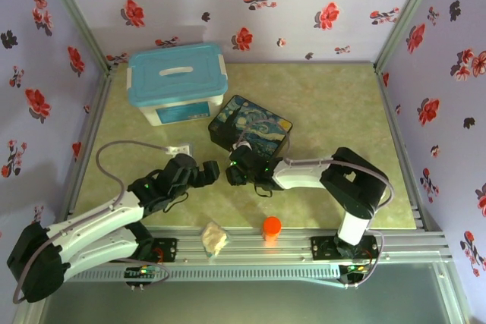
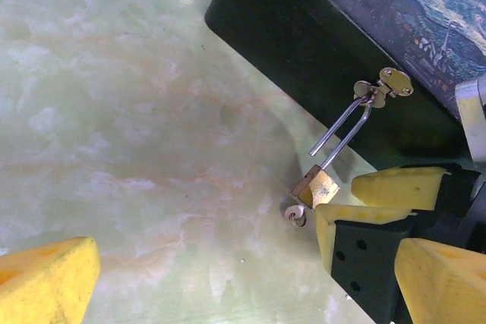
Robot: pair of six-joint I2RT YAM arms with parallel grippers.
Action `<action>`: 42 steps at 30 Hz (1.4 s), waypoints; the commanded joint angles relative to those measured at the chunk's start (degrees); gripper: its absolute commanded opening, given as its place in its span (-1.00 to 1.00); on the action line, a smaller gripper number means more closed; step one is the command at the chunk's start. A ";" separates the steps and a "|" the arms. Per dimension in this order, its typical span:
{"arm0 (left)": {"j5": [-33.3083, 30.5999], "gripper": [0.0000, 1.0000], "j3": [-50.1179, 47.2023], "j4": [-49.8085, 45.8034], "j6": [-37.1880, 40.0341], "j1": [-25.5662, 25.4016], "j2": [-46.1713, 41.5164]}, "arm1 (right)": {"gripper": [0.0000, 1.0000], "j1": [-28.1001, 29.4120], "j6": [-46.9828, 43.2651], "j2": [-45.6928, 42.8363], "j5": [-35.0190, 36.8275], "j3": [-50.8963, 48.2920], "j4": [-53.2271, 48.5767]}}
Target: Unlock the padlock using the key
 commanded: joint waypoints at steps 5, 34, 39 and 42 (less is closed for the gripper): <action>0.31 0.99 -1.05 2.74 -1.31 0.41 -0.11 | 0.08 -0.12 0.60 1.40 -0.94 -0.18 6.35; 0.22 0.99 1.32 5.67 1.25 0.50 4.26 | -0.65 -5.14 10.19 -4.44 -9.54 -16.02 22.38; -0.74 0.99 6.10 7.11 5.05 0.78 9.07 | -0.65 -8.57 14.58 -8.92 -12.10 -23.74 28.29; -0.68 0.99 11.52 6.61 8.28 1.16 14.17 | -0.65 -10.66 15.38 -12.10 -12.87 -27.66 29.64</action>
